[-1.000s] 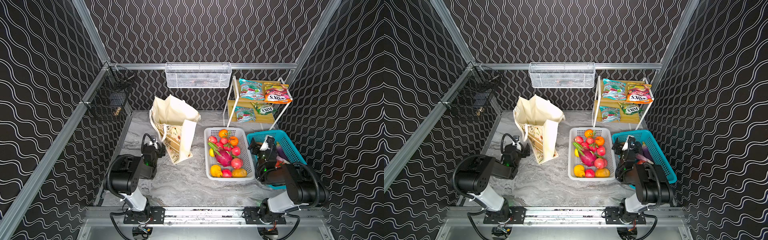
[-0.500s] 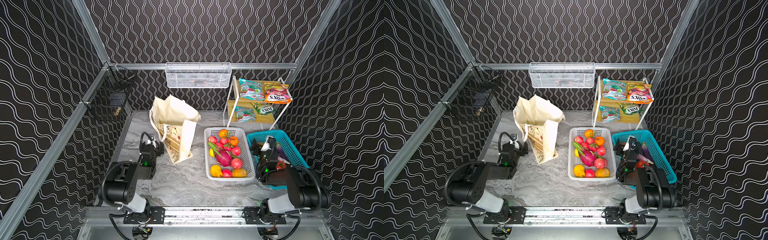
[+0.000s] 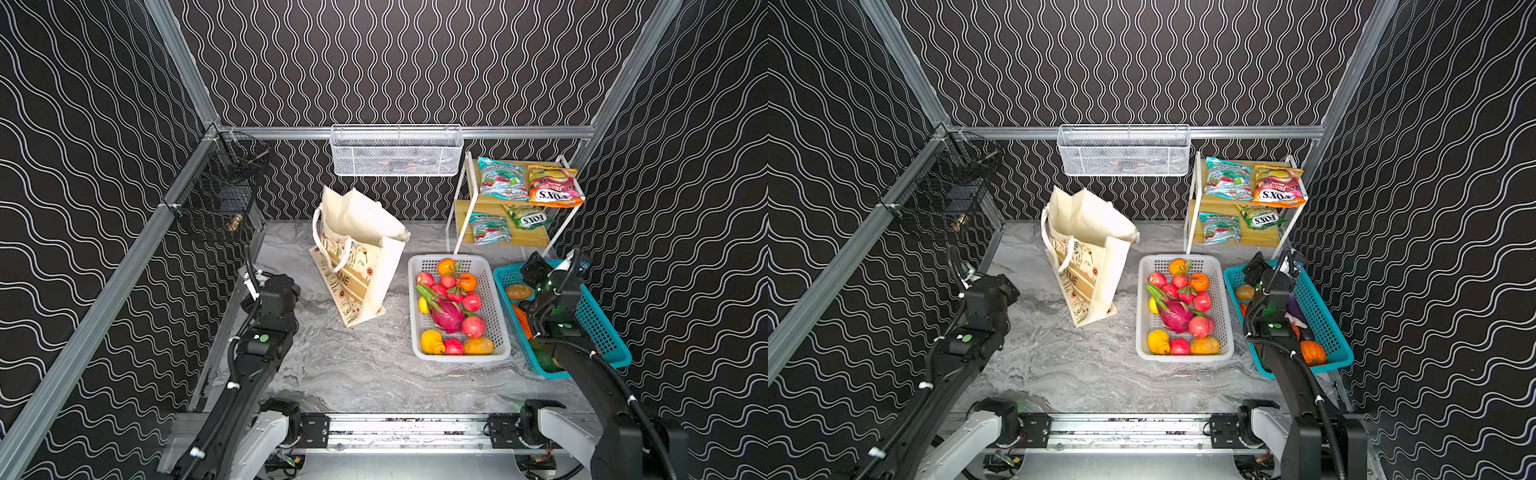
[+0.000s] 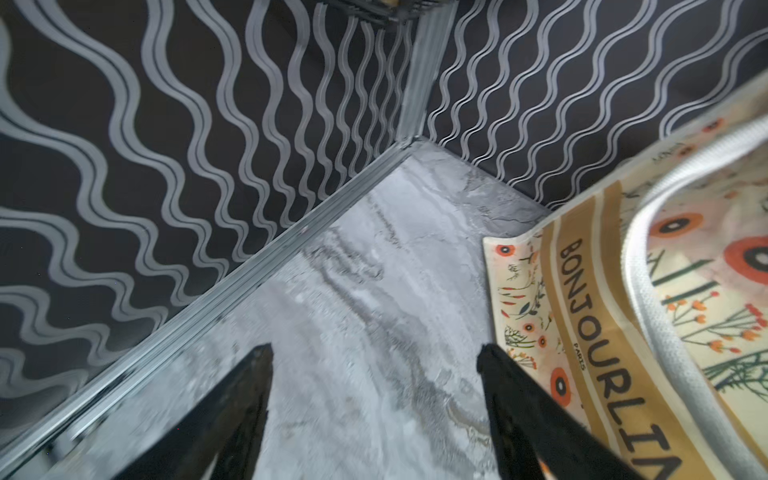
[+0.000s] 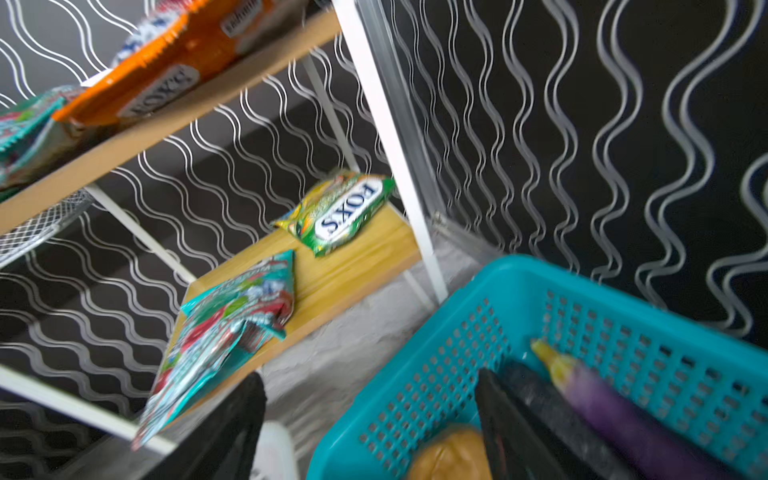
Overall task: Place the food into the grocery bag and tie it
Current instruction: 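Grasp the cream tote's handle with the left gripper while the right reaches over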
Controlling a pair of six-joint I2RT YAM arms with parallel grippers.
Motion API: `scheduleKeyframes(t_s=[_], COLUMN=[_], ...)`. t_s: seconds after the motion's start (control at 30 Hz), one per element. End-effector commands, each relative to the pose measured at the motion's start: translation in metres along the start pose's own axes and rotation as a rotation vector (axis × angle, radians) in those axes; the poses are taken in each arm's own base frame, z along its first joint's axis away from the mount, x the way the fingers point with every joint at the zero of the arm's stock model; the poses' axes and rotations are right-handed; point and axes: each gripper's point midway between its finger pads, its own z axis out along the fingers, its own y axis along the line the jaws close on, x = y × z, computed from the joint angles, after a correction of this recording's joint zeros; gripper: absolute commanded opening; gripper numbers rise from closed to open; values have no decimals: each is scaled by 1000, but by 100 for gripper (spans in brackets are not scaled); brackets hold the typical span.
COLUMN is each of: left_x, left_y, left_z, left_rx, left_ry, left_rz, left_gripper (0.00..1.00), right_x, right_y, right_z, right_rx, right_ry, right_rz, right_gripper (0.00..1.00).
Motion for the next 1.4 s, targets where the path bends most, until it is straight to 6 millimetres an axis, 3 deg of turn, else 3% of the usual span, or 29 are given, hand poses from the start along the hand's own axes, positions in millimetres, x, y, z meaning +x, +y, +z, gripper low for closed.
scheduleKeyframes(t_s=[0.0,0.13,0.3,0.5,0.67,0.73,0.77,1.07,1.37], left_x=[15,-9,-29,-39,-33,-36,-38,-51,-44], left_y=[30,10,-55,-127,-152,-159,-161,-187,-194], left_z=[-22,-47,-59,-68,-56,-52,-50,-32,11], left_rx=[-75,68,292,398,338,330,332,310,249], left_ry=[113,166,301,375,432,422,413,395,442], left_rz=[5,14,-13,57,52,17,0,-125,-141], left_gripper=[78,82,83,80,83,98,99,97,89], right_x=[44,50,55,55,72,77,83,88,88], right_y=[5,38,89,145,178,184,191,190,187], right_z=[-15,-33,-52,-79,-103,-109,-116,-121,-121], right_rx=[-21,-144,-266,-402,-504,-520,-546,-549,-545], right_ry=[249,369,491,563,609,615,629,619,616], right_rz=[87,114,76,41,-7,-22,-33,-76,-102], right_gripper=[75,73,73,73,74,74,74,75,75])
